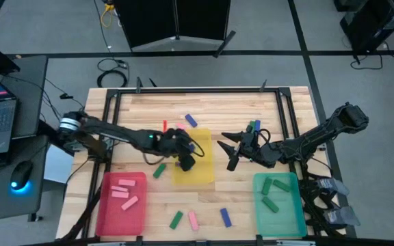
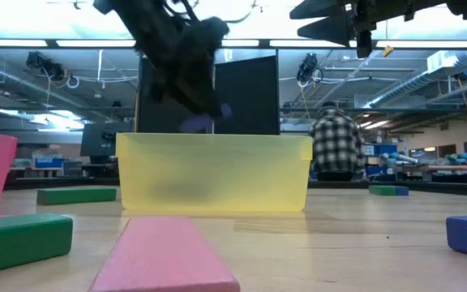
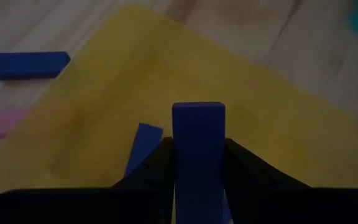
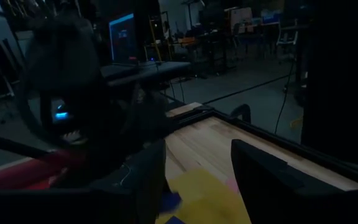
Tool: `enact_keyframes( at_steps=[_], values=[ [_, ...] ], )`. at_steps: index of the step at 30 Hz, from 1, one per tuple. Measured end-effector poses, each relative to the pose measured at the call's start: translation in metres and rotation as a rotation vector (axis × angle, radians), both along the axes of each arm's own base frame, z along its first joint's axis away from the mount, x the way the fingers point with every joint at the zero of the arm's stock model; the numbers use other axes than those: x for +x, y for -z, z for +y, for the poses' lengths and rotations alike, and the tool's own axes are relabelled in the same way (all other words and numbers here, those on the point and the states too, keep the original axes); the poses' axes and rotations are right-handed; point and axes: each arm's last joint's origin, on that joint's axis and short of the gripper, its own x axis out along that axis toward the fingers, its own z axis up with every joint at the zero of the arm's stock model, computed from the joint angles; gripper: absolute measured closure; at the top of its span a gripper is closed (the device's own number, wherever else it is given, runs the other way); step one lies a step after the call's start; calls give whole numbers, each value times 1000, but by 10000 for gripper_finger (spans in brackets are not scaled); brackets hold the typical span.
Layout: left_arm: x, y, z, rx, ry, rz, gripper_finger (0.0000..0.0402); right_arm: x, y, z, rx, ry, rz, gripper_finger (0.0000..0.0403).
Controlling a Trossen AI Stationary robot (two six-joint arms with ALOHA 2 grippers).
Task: Sort blocks
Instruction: Put the blue block into the yellow bin, then put the top right green block into the blue bin
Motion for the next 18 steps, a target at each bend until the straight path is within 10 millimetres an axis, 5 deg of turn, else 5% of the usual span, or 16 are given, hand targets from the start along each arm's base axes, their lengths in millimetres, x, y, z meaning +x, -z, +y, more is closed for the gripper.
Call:
enact_keyframes(
  at_steps=[4,12,18],
  values=[
    [12,4,-2,17,19,5,294,-1,0,2,3,-7,-2,207],
    [13,-11,-1,48,53,-31,94,-1,-1,3,3,-14,-6,209],
    [1,-27,-1,76,31,-50,54,-1,-1,5,2,-21,-6,209]
  ],
)
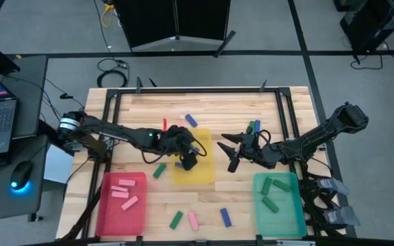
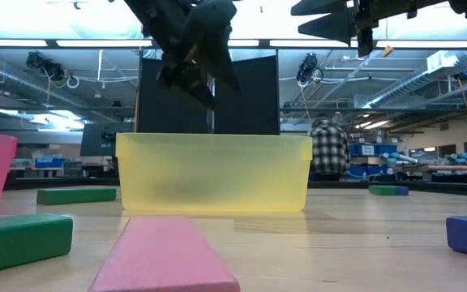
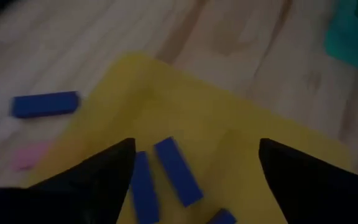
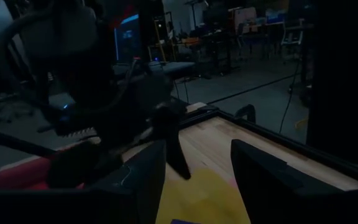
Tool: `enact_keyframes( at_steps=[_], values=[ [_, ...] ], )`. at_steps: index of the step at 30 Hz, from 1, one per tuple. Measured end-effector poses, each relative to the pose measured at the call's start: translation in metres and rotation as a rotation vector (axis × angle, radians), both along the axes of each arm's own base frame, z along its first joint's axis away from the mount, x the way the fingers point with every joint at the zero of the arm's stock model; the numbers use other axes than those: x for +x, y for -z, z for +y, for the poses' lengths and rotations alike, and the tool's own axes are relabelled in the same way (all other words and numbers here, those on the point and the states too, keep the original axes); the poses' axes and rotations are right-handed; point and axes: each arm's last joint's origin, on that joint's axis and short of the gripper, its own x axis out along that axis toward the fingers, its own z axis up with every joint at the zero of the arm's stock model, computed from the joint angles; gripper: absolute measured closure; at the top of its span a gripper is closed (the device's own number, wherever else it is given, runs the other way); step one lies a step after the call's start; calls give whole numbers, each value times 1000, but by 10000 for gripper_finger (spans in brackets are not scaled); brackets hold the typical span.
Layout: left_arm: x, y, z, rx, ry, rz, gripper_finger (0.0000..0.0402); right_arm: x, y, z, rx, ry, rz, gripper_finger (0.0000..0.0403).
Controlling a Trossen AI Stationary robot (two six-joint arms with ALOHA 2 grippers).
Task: Sort blocks
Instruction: Put the top right green block into the blue bin
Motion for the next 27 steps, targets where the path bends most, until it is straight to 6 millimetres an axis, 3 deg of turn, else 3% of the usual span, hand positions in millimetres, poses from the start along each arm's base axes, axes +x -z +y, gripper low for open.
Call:
enact_keyframes(
  at_steps=[6,10,16,19,27],
  values=[
    [-26,-20,-5,67,-35,-7,88,-1,0,5,-5,-18,2,210],
    [-41,-47,-4,77,-138,-151,117,-2,0,5,-7,1,3,213],
    [-63,-130,8,-3,-333,-657,166,-2,-3,4,-18,5,-13,212],
    [-70,-166,1,42,-340,-783,197,-2,-3,5,-16,4,-20,213],
    [-46,-210,-35,246,-296,-755,271,-2,-3,5,-16,3,-19,223]
  ],
)
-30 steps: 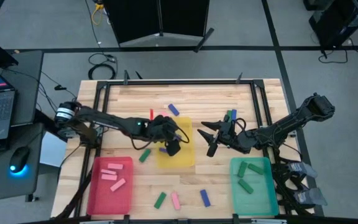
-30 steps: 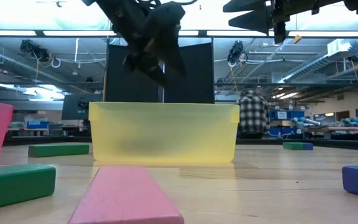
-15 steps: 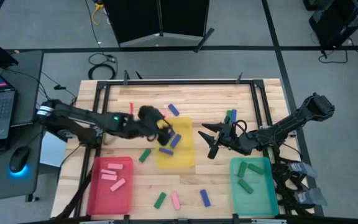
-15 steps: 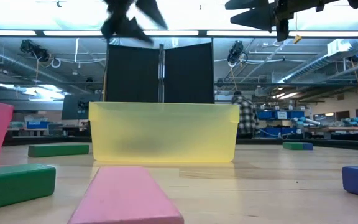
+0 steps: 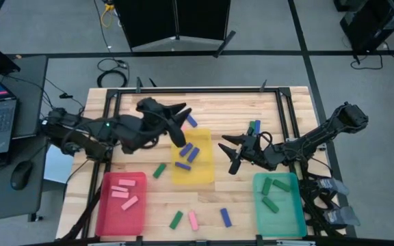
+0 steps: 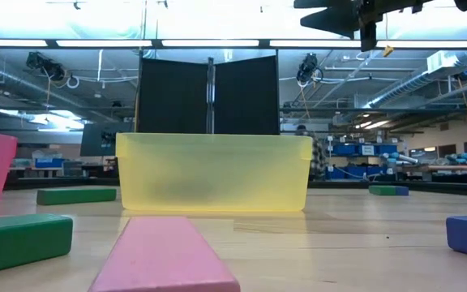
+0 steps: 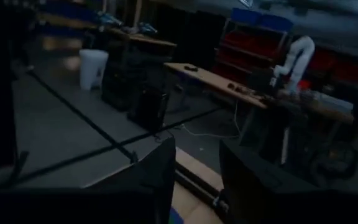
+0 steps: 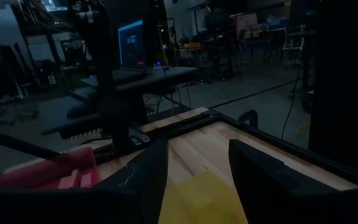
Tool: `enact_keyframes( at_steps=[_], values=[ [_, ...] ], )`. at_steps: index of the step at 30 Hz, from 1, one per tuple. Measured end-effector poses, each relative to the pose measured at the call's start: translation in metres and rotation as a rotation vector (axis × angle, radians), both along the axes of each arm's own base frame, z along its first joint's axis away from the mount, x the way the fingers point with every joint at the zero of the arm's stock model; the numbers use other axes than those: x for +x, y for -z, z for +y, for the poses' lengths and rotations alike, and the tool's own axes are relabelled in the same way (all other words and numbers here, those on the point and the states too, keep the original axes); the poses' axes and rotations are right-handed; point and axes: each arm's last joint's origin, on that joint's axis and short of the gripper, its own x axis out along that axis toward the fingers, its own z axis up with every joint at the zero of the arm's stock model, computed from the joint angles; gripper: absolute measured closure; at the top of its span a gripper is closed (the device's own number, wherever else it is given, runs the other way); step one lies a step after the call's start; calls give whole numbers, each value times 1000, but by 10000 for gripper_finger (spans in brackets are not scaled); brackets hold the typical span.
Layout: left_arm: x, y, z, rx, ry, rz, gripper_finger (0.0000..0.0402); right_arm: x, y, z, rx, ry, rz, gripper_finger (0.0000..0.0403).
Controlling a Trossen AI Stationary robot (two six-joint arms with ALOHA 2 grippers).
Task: Sort blocks
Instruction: Put the top right green block into the blue bin
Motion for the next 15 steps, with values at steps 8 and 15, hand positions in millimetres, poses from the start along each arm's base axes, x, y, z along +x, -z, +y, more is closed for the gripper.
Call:
enact_keyframes(
  at_steps=[8,15],
  values=[
    [14,-33,-20,113,42,53,281,1,-1,-2,6,12,-10,234],
    [16,-34,-24,165,-17,123,281,0,-1,-3,7,52,-13,240]
  ],
)
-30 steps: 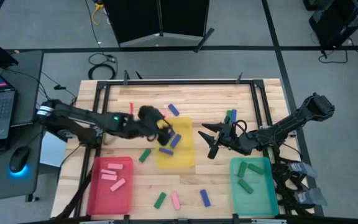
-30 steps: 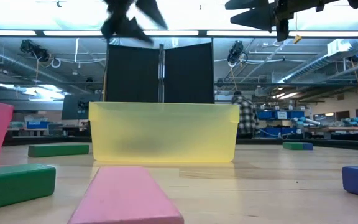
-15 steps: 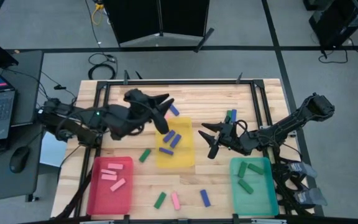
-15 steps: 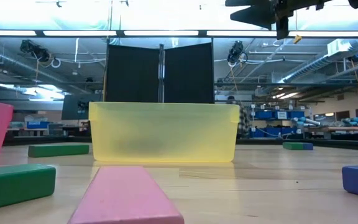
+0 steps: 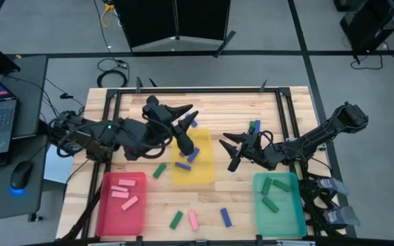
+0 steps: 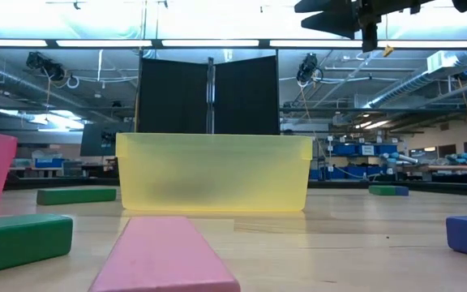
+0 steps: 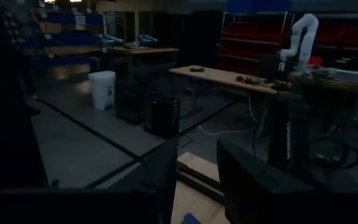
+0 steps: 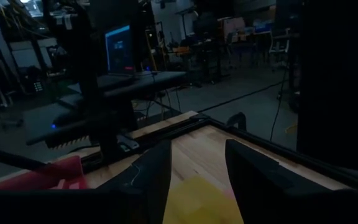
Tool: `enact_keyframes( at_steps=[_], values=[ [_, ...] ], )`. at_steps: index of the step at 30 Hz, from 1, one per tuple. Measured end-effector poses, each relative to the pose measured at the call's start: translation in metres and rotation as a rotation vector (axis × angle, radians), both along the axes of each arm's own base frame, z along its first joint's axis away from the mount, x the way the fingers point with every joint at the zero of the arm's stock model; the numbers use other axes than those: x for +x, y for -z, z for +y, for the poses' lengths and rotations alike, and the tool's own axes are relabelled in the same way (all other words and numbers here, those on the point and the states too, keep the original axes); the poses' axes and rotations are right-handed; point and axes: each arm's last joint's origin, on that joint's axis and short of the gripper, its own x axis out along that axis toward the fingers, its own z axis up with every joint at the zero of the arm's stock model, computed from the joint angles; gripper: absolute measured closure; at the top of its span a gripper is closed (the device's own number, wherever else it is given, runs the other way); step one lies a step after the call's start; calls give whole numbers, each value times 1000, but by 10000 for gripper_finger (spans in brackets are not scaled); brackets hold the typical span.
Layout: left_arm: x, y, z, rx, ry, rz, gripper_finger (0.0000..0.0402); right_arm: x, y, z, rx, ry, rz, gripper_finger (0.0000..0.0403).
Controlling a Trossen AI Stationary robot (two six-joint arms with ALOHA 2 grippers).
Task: Sort blocks
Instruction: Put the top right green block into the blue bin
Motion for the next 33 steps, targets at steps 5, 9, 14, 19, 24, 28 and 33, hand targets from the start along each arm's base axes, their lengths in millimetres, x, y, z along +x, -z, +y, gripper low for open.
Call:
enact_keyframes(
  at_steps=[5,9,14,19,24,28,33],
  values=[
    [0,-1,2,-2,-7,-6,281,0,0,-1,0,6,-2,239],
    [0,-1,3,-5,-6,-6,281,0,0,-1,1,11,-4,241],
    [-2,-1,-1,-5,-4,-3,282,0,0,-1,1,11,-4,245],
    [-2,-1,-1,-31,-3,-27,282,0,0,-1,2,11,-4,245],
    [-7,-6,0,-50,-4,-29,282,0,0,-1,2,9,-4,244],
    [-7,-1,-5,-67,11,-12,282,0,0,-1,2,9,-5,243],
    [-9,7,-4,-77,-17,48,282,0,0,-1,6,9,-7,247]
  ],
)
